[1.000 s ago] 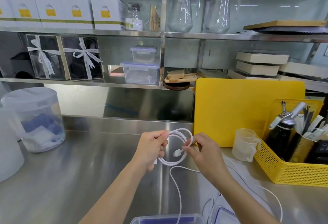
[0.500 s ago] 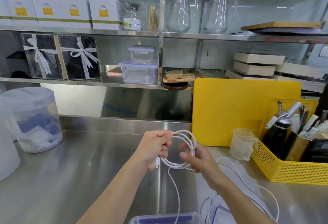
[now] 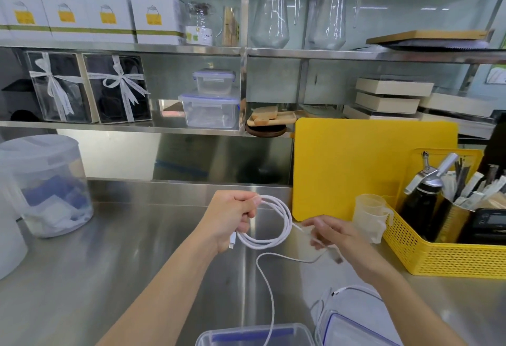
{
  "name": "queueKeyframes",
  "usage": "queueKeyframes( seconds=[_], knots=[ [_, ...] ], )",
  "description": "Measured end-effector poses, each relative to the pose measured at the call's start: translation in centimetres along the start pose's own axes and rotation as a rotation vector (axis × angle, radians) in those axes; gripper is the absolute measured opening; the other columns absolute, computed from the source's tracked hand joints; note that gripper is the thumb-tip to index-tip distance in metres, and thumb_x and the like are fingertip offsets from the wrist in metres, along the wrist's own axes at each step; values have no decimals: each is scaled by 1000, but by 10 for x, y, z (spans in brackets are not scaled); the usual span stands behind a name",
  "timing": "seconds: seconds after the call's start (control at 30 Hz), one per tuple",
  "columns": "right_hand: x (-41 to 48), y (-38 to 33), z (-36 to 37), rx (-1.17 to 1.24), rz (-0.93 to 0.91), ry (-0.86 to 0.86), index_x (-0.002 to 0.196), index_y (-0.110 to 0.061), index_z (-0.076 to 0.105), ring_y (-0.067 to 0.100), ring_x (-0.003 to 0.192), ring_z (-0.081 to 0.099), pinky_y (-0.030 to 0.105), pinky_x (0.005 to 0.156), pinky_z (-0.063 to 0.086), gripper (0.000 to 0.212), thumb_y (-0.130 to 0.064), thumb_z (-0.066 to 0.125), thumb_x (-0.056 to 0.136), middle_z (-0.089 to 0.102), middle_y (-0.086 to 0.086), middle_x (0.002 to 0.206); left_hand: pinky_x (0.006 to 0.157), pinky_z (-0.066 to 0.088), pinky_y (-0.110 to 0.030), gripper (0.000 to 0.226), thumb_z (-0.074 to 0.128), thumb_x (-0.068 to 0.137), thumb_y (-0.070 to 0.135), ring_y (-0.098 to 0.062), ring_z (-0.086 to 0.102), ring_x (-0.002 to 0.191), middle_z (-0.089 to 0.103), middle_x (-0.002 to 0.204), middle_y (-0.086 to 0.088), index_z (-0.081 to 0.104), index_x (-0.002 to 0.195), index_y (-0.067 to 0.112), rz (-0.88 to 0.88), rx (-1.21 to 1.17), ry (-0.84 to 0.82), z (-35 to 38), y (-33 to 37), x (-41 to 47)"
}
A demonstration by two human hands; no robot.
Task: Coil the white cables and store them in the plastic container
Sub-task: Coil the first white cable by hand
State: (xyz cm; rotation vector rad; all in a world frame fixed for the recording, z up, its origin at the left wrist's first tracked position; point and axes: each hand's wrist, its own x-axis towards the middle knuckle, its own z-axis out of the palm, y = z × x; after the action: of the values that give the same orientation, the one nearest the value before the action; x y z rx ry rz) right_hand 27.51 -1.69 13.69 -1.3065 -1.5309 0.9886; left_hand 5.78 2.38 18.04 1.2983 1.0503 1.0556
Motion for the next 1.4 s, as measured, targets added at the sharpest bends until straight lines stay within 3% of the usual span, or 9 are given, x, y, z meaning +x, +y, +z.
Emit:
queueKeyframes(
  seconds=[0.13, 0.43, 0.6, 0.67, 0.83, 0.9, 1.03, 1.23, 1.4],
  knots=[
    [5, -20, 29, 192, -53, -49, 108, -11, 59, 16, 70, 61, 24, 63, 49, 27, -27, 42, 93, 64, 4, 74, 38, 27, -16, 17, 55, 92, 4, -7, 30, 41, 44, 55, -4, 70, 87, -2, -1, 57, -64, 13, -4, -6],
    [25, -28, 57, 35, -195, 167, 65, -18, 54, 8, 47, 39, 27, 48, 36, 32, -13, 45, 95, 45, -10, 47, 59, 55, -29, 17, 55, 93, 13, -20, 60, 60, 66, 73, -16, 65, 93, 1, -29, 99, -131, 8, -1, -9],
    [31, -28, 57, -408, -319, 218, 90, -9, 64, 6, 66, 48, 8, 61, 36, 21, -16, 45, 95, 58, -2, 76, 61, 48, -31, 46, 65, 83, 42, -20, 54, 53, 62, 58, -11, 60, 56, 5, 96, 824, 52, -1, 1, -3],
    [31, -23, 58, -492, -315, 206, 94, -6, 63, 14, 75, 49, 7, 63, 34, 23, -16, 43, 96, 62, 7, 86, 61, 43, -27, 46, 63, 85, 41, -18, 52, 55, 59, 56, -6, 62, 54, 8, 50, 840, -13, -4, 3, -4],
    [29, -21, 56, -369, -280, 233, 91, -4, 63, 2, 64, 49, 10, 60, 38, 21, -14, 44, 95, 60, 0, 74, 96, 36, -29, 24, 56, 92, 26, -13, 57, 105, 69, 102, 0, 77, 81, 19, -71, 531, -345, -4, -1, -14],
    [30, -23, 55, -261, -237, 216, 86, -8, 63, -2, 55, 47, 12, 55, 37, 20, -13, 46, 94, 51, -14, 62, 93, 39, -27, 21, 59, 90, 20, -13, 59, 102, 71, 101, -2, 77, 79, 20, -43, 341, -348, -3, -11, -14],
    [28, -29, 56, -24, -185, 184, 70, -16, 58, 4, 44, 36, 22, 47, 32, 26, -11, 47, 93, 44, -10, 49, 56, 56, -25, 20, 63, 80, -3, -14, 56, 47, 57, 47, -3, 71, 63, 3, -6, -128, -188, 8, -25, -16],
    [24, -31, 59, -13, -204, 233, 64, -22, 54, 3, 46, 37, 19, 49, 32, 33, -10, 45, 94, 43, -8, 52, 42, 42, -14, 24, 69, 81, 9, -11, 63, 39, 57, 58, 4, 49, 69, 10, 191, 417, 22, 27, -22, -16],
    [22, -22, 70, -127, -245, 251, 80, -18, 60, 10, 54, 43, 26, 54, 37, 21, -16, 45, 95, 47, -7, 57, 38, 48, -26, 26, 53, 89, 9, -27, 61, 50, 54, 81, -12, 30, 85, 18, 317, 444, 294, 24, -31, -7]
  ],
)
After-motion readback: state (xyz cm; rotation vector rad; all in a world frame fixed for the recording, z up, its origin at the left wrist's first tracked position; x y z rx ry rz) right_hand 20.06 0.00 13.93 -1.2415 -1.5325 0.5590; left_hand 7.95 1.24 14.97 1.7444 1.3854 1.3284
